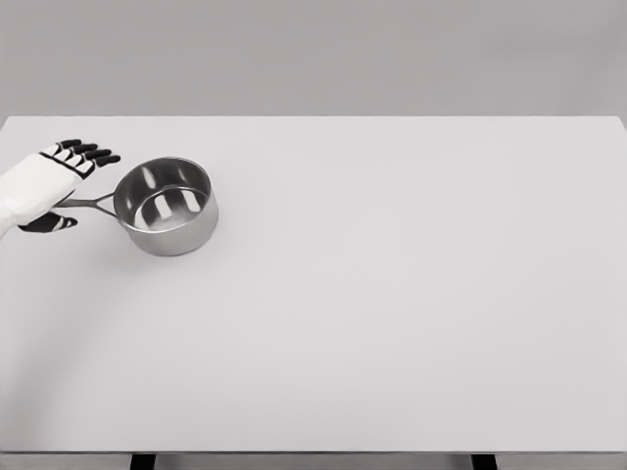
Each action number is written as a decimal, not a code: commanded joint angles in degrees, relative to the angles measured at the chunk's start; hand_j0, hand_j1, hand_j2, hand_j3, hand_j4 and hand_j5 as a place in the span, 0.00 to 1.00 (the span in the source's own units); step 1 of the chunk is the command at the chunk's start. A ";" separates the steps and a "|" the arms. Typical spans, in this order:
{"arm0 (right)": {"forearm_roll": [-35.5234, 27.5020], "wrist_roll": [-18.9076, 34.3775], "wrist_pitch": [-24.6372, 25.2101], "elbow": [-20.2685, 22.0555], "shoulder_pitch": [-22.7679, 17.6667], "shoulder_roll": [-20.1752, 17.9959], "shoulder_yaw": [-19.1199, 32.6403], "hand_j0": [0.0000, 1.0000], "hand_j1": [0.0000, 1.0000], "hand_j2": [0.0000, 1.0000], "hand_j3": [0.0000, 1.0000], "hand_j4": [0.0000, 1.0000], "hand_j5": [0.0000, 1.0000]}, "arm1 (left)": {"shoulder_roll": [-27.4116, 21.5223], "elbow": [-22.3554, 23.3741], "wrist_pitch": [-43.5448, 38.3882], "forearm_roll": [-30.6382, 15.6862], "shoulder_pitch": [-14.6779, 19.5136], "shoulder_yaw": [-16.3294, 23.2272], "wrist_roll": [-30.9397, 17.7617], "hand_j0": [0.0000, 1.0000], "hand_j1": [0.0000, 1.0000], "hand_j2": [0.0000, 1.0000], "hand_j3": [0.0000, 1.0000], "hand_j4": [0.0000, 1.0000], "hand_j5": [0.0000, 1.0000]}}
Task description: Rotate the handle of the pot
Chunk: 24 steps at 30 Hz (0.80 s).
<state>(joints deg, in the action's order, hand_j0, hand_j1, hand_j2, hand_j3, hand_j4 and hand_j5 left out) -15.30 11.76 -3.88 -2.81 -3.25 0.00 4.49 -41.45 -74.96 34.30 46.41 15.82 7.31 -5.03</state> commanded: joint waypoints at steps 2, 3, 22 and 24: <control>0.01 0.01 0.01 0.00 0.00 0.00 0.00 1.00 1.00 1.00 1.00 1.00 1.00 | -0.30 -3.52 0.33 -0.79 -0.70 -0.37 0.11 1.00 1.00 1.00 1.00 1.00 1.00; 0.01 0.01 -0.07 0.00 0.00 0.00 0.00 1.00 1.00 1.00 1.00 1.00 1.00 | -0.30 -4.76 0.33 -0.88 -1.76 -0.72 0.20 1.00 1.00 1.00 1.00 1.00 1.00; 0.01 0.01 0.01 0.00 0.00 0.00 0.00 1.00 1.00 1.00 1.00 1.00 1.00 | -7.42 -21.36 0.70 -24.17 -15.02 -13.02 -0.07 1.00 1.00 1.00 1.00 1.00 1.00; 0.01 0.01 0.01 0.00 0.00 0.00 0.00 1.00 1.00 1.00 1.00 1.00 1.00 | -7.86 -26.02 0.70 -24.17 -19.32 -13.02 -0.33 1.00 1.00 1.00 1.00 1.00 1.00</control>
<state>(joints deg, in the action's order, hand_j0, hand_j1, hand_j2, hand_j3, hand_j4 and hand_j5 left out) -15.30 11.76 -3.87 -2.81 -3.25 0.00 4.49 -48.82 -96.90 35.03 23.47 -4.48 -5.55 -5.20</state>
